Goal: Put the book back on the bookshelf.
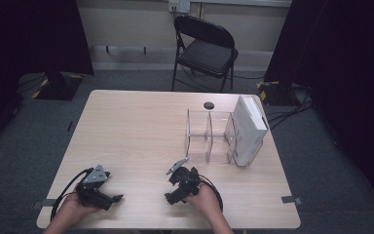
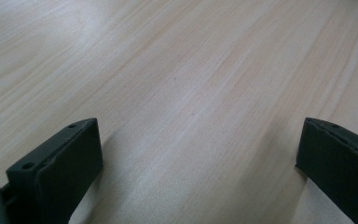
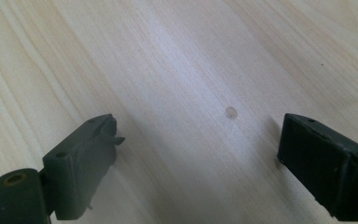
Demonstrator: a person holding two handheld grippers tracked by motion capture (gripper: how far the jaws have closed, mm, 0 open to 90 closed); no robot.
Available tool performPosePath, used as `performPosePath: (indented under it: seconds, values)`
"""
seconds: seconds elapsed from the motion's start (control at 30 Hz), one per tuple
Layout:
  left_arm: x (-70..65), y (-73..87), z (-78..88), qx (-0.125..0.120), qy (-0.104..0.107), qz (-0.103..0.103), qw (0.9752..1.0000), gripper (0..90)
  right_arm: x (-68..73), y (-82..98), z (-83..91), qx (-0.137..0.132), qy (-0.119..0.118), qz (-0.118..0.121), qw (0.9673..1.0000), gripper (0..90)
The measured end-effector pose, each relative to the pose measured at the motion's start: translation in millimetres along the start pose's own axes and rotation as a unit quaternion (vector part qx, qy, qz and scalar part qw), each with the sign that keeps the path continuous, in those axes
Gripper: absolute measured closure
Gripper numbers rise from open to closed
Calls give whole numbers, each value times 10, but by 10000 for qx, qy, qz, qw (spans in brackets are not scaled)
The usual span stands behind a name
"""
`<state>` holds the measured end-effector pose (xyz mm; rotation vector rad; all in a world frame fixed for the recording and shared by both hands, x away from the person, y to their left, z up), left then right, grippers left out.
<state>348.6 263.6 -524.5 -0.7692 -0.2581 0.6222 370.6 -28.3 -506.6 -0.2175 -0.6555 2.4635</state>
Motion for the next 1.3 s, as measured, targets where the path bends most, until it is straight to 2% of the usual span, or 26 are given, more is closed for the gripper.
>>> performPosePath:
  seconds: [0.3, 0.57, 0.63, 0.87, 1.07, 1.3]
  values:
    - [0, 0, 0, -2, 0, 2, 10000, 0, -2, 28, -11, -225, 20, -86, 9997, 97]
    - [0, 0, 0, -1, 0, 2, 10000, 0, -17, 57, -26, -483, -20, -9, 9988, 91]
    - [0, 0, 0, -2, 1, 1, 10000, 0, -17, 67, -28, -547, -7, -55, 9985, 91]
    - [-1, 0, 0, -2, -2, 3, 10000, 0, -28, 91, -46, -805, 10, -45, 9967, 89]
    - [-3, 2, 1, -5, -8, 19, 10000, 0, -26, 141, -56, -1101, 14, -37, 9939, 88]
    - [-6, 3, 2, -6, -8, 29, 10000, 0, -13, 166, -56, -1192, 59, -121, 9928, 90]
Point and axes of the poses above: each handheld gripper's, and its own axes: z roughly backward along the jaws, y roughly out of its underside, x roughly to its left, the point moved 3 cm from there along -z, roughly forward along the jaws
